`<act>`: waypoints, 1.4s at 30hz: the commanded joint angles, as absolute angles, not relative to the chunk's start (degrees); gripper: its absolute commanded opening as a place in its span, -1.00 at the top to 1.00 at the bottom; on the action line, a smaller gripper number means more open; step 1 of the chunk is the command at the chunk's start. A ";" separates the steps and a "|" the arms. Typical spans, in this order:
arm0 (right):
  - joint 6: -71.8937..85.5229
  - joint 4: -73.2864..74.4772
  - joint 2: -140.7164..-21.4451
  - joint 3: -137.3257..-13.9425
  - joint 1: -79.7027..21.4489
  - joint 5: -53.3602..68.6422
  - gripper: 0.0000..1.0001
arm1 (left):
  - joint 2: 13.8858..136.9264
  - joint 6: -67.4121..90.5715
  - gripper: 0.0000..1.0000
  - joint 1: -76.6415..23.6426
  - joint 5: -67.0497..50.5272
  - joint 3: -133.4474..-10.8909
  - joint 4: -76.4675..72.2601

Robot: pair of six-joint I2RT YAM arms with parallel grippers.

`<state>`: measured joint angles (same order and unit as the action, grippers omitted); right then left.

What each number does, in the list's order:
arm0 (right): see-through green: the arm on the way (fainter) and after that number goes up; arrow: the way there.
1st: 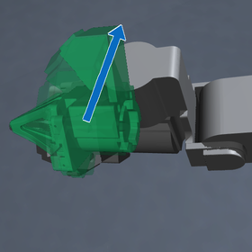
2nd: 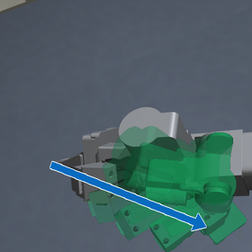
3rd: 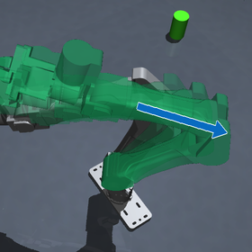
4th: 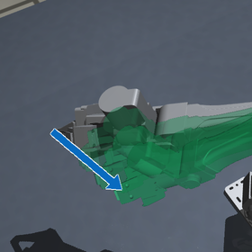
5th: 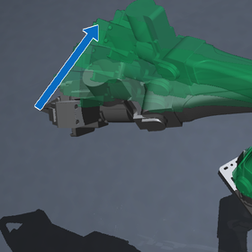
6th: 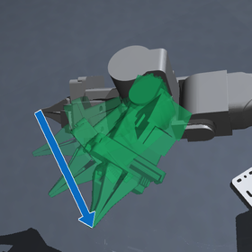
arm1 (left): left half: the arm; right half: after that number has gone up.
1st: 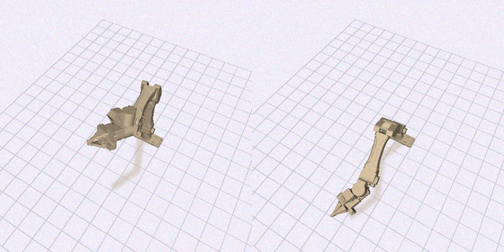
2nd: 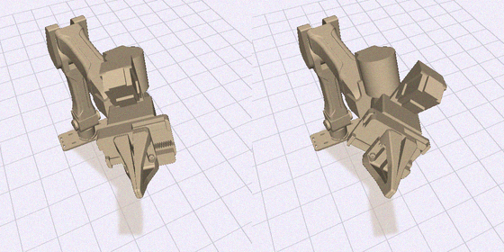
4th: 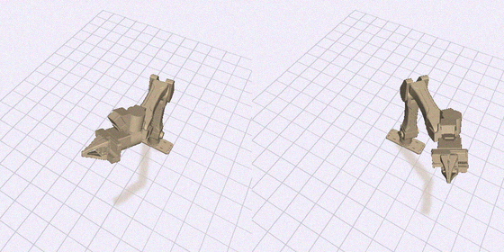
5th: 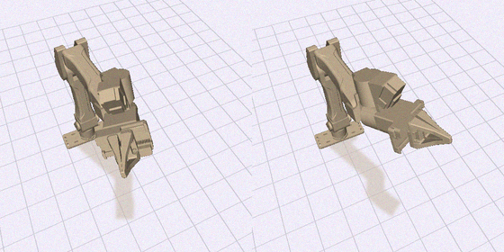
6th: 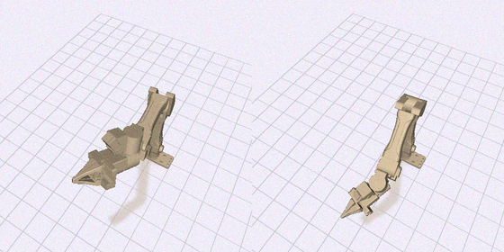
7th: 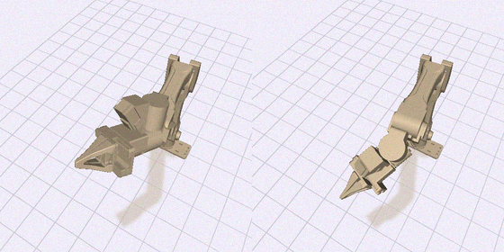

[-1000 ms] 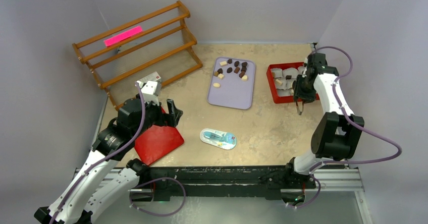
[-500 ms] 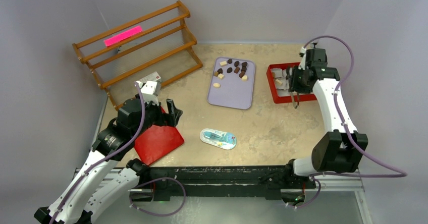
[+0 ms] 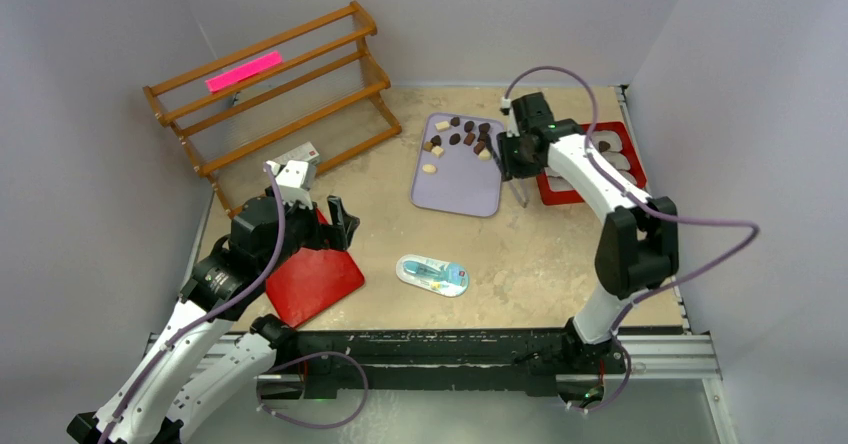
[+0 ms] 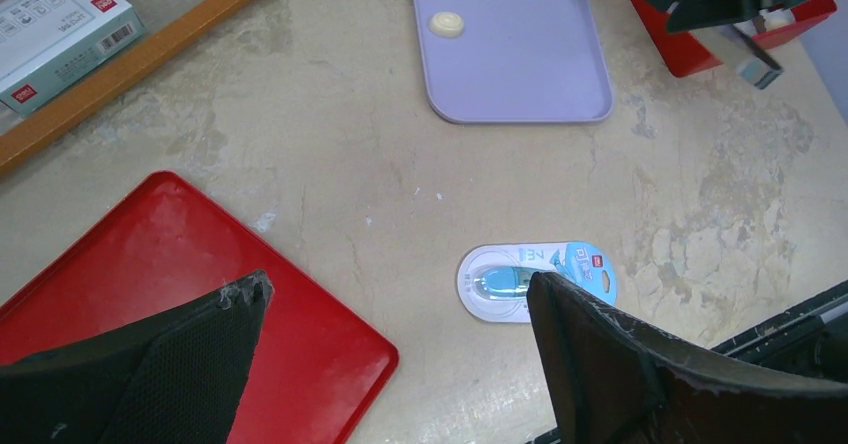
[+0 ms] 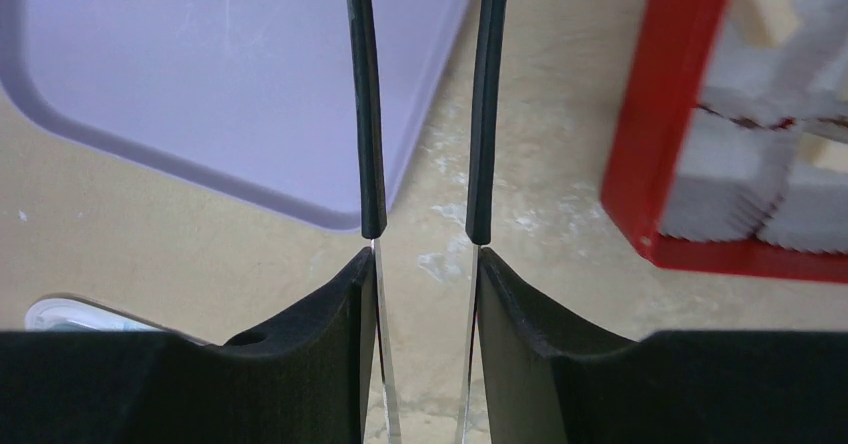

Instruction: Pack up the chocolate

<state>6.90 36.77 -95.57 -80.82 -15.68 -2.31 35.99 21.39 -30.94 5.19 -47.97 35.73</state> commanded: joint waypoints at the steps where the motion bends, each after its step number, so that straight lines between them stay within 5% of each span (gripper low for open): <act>1: 7.47 35.30 -99.68 -85.25 -20.52 -3.65 0.18 | 35.54 21.01 -1.00 -31.24 6.99 -49.09 35.24; 42: -5.89 35.91 -115.03 -95.30 -29.93 3.79 0.14 | 34.73 21.18 -1.00 -31.29 9.32 -49.22 35.53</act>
